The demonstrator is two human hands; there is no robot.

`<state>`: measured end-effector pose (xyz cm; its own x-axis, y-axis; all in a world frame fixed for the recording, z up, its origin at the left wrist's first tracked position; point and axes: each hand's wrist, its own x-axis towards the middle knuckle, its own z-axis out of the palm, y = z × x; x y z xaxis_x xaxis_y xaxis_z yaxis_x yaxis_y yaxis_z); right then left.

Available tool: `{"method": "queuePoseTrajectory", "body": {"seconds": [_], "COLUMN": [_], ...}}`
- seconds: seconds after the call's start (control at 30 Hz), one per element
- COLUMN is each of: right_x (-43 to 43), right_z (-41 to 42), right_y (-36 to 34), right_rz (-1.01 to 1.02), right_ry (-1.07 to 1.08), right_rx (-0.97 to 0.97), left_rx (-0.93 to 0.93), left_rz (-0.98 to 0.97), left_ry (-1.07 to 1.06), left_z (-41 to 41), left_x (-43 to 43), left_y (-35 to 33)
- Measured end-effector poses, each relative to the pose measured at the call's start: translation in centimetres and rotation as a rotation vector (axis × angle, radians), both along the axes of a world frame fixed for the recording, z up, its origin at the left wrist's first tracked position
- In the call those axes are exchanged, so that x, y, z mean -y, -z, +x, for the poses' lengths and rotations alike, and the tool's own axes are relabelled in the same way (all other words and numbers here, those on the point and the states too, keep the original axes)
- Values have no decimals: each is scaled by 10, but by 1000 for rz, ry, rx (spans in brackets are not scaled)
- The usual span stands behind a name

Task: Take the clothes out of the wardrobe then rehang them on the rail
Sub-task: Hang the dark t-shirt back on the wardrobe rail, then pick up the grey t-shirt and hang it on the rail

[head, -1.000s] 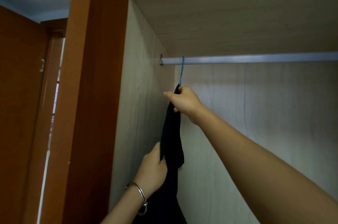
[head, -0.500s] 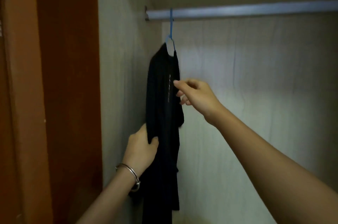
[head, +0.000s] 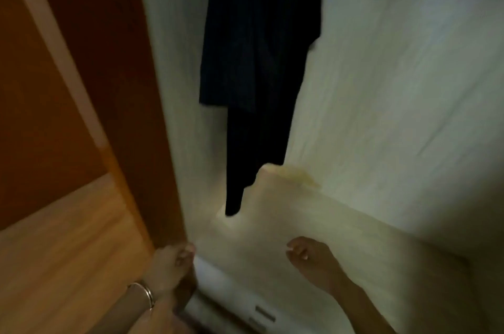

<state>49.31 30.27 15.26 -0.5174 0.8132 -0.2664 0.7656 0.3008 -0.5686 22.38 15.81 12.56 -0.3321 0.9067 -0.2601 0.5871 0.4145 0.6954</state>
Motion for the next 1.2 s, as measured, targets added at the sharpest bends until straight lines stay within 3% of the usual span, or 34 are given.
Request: {"method": "queuePoseTrajectory", "body": {"seconds": [0.1,0.2,0.3,0.47,0.57,0.7,0.97,1.2], "right_x": [40,76,106,140,152,156,176,179], "right_z": [6,10,10,-11,-39,-103,-286,-421], "right_y": [46,80,108,137,142,141,136,150], "right_rz": [-156,-259,-381,-506,-533,-561,-573,-500], "right_ry": [-72,-195,-265,-407,-488,-579,-515,-587], "right_rx": [115,193,343,579,693,751,475,479], "left_rx": [37,64,217,273,410,586,748,896], "left_rz": [-200,-225,-475,-644,-717,-652,-378,-180], "left_ry": [-110,-288,-456,-718,-834,-1050,-1461,-1760], "left_z": [20,48,78,103,109,87,-17,-80], "left_x": [79,159,225,305,334,350,374,388], "left_y": [63,103,125,145,150,155,154,157]}}
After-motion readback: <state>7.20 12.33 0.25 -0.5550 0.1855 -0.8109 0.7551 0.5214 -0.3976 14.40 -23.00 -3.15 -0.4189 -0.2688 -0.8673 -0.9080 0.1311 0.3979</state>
